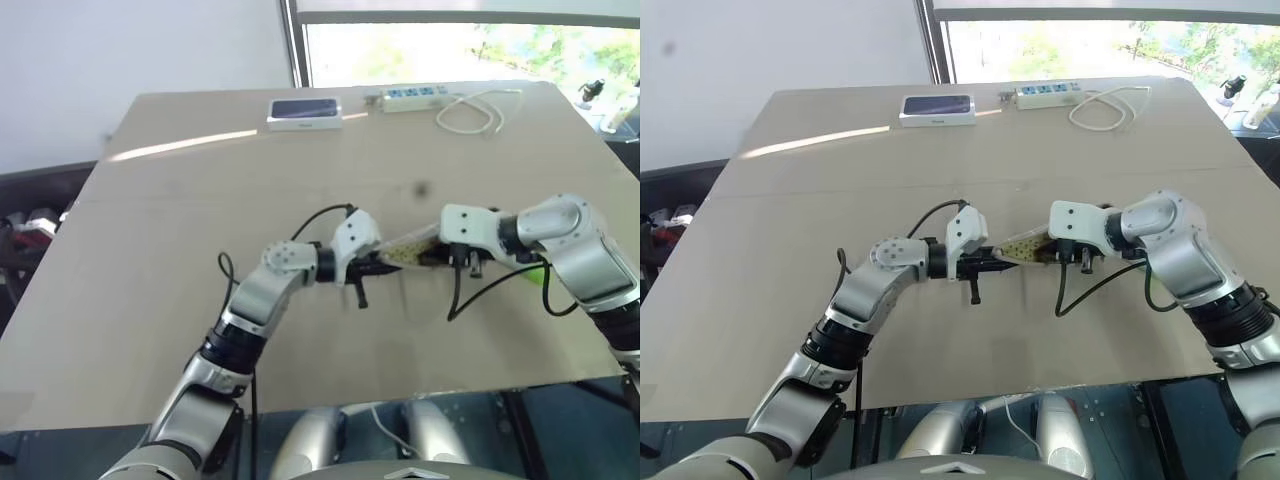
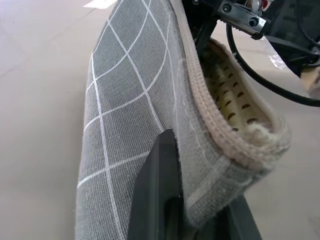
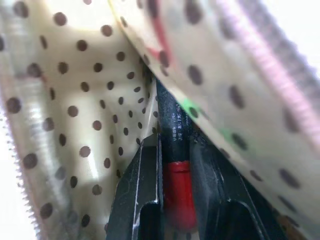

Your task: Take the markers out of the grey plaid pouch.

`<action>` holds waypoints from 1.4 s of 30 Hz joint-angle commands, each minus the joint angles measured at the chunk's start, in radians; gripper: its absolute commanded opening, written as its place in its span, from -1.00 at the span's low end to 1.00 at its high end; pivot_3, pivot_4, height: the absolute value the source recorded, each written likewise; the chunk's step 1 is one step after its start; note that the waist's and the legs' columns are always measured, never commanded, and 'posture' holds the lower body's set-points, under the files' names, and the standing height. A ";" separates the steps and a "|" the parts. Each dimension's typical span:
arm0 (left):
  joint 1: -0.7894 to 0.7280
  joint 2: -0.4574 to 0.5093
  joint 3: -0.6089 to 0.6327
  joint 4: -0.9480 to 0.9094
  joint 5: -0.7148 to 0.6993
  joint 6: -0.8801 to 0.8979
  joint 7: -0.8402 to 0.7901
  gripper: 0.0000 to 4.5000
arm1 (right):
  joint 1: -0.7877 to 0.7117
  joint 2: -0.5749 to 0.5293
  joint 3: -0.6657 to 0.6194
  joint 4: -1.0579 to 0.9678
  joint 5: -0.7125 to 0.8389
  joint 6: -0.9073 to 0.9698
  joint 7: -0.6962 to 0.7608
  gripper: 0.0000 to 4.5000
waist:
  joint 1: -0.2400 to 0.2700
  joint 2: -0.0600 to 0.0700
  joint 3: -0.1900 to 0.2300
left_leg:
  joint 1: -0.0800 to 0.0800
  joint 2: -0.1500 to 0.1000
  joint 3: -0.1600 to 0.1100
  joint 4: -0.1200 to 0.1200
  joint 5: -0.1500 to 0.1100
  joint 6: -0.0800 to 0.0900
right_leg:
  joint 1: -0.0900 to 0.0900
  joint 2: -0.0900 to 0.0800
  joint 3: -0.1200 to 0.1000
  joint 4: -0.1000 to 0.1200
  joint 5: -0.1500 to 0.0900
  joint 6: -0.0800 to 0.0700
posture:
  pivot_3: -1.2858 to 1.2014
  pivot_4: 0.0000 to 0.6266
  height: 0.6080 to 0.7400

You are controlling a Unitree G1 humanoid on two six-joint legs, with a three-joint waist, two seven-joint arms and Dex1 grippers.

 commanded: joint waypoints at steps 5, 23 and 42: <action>0.011 -0.005 -0.030 -0.022 0.034 -0.038 0.020 -1.00 | -0.006 -0.020 -0.062 -0.025 -0.026 0.068 -0.089 -0.80 | 0.001 0.000 0.000 | 0.000 0.000 0.000 0.000 0.000 0.000 | 0.000 0.000 0.000 0.000 0.000 0.000 | 0.03 -0.52 1.00; 0.003 -0.037 -0.083 0.088 0.350 -0.289 0.296 -1.00 | 0.021 0.198 -0.240 -0.036 0.167 0.387 -0.338 -0.80 | 0.006 0.000 0.000 | 0.000 0.000 0.000 -0.001 0.000 0.000 | 0.000 0.000 0.000 0.000 0.000 0.000 | 0.03 -0.52 1.00; -0.012 -0.063 -0.017 0.189 0.361 -0.310 0.391 -1.00 | 0.062 0.214 -0.312 -0.068 0.317 0.469 -0.464 -0.80 | -0.003 0.000 0.000 | -0.001 0.000 0.001 -0.001 0.000 0.000 | -0.002 0.000 0.001 0.001 0.000 0.000 | 0.03 -0.52 1.00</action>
